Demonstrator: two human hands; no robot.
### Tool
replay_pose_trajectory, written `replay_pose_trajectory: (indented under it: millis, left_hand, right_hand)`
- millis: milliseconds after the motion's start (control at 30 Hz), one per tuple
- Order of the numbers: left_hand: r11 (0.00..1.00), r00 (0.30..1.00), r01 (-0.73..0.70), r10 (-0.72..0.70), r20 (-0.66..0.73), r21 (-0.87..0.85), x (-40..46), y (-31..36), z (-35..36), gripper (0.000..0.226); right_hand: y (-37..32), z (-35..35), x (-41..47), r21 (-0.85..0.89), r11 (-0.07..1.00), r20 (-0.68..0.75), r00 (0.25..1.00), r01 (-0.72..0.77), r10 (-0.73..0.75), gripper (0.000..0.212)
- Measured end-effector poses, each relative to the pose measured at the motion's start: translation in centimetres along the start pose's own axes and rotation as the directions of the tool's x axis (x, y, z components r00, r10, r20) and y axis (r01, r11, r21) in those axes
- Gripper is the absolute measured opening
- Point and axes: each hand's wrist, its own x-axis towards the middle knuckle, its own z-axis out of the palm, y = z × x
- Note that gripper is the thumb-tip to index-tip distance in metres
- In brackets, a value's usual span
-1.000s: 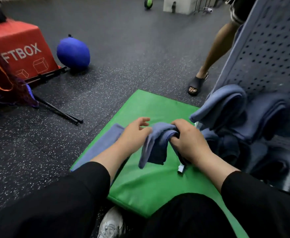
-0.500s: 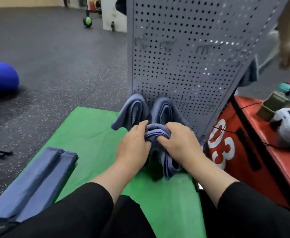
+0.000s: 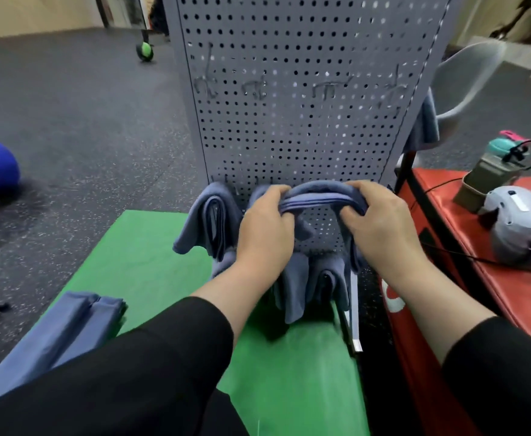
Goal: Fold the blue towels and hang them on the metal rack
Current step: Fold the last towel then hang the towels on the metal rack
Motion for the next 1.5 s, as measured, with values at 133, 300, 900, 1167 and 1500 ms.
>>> replay_pose_trajectory:
  millis: [133, 300, 900, 1167, 1500]
  left_hand:
    - [0.990, 0.990, 0.099, -0.108, -0.086, -0.104, 2.7, 1.2, 1.6, 0.036]
    - [0.971, 0.981, 0.176, -0.186, -0.050, -0.160, 4.6, 0.9, 4.1, 0.041]
    - [1.000, 0.999, -0.011, 0.011, -0.038, 0.005, -1.1, -4.9, 3.1, 0.030]
    - [0.981, 0.950, 0.068, -0.008, -0.314, 0.180, -4.1, -13.1, -9.6, 0.027]
    - [0.697, 0.823, 0.568, -0.477, -0.307, 0.438, -11.9, -32.6, -27.7, 0.022]
  right_hand:
    - [0.6, 1.0, 2.4, 0.086, 0.994, -0.053, 0.996, -0.065, 0.070, 0.030]
    - [1.7, 3.9, 4.3, 0.131, 0.983, -0.078, 0.987, -0.127, 0.138, 0.027]
    - [1.1, 7.4, -2.8, 0.196, 0.966, -0.199, 0.972, 0.169, -0.129, 0.044]
    - [-11.9, 12.5, -5.8, 0.474, 0.778, -0.054, 0.895, 0.413, -0.442, 0.020]
    - [-26.4, 33.1, -12.3, 0.321, 0.877, 0.718, 0.513, 0.357, -0.471, 0.038]
